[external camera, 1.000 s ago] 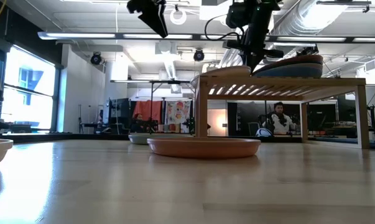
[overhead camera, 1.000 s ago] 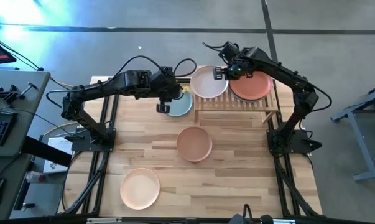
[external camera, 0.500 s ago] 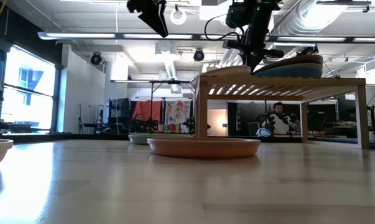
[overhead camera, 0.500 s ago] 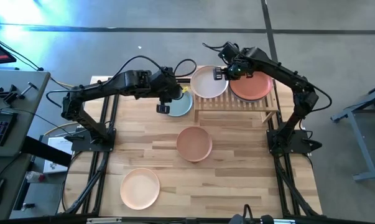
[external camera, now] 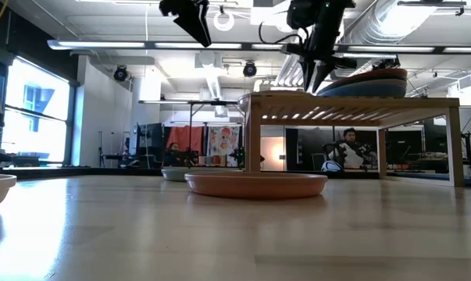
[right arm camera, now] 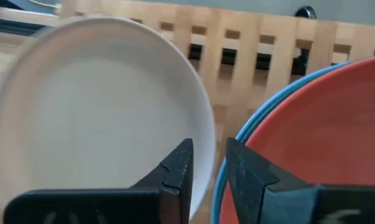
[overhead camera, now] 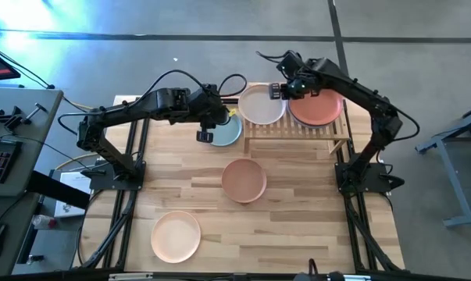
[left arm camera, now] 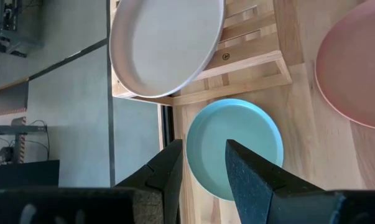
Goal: Place and stack plates onto a shelf
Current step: Put the white plate on the shelf
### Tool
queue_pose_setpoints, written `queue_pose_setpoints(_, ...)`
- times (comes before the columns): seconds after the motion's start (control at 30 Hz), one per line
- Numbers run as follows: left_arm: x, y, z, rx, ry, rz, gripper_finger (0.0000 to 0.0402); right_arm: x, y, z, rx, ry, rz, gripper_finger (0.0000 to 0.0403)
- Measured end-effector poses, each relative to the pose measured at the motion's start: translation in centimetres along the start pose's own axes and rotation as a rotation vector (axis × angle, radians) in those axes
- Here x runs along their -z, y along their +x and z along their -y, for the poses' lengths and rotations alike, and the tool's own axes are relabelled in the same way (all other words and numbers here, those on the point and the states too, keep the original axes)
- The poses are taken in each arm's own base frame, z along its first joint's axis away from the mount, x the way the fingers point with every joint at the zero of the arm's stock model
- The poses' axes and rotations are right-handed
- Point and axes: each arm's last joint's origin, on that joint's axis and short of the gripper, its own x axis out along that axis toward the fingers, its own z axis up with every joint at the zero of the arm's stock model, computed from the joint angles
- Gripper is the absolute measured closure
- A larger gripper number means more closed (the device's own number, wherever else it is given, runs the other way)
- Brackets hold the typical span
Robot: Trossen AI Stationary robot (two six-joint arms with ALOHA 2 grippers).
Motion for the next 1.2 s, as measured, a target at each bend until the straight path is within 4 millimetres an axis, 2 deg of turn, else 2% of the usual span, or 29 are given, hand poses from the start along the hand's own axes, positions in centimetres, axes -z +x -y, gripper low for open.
queue_pose_setpoints(0.23, 0.0, 0.0, 0.0, 0.000, 0.000, 0.000, 0.0293, 0.8, -0.9, -1.3, -0.085, -0.038, -0.032, 0.0330)
queue_pose_setpoints(0.43, 0.0, 0.0, 0.0, 0.000, 0.000, 0.000, 0.0293, 1.9, -0.7, -1.9, -0.054, -0.056, -0.083, 0.0330)
queue_pose_setpoints(1.2, 0.0, 0.0, 0.0, 0.000, -0.001, 0.000, 0.0293, 2.4, -0.4, -0.7, 0.140, -0.023, -0.092, 0.0330)
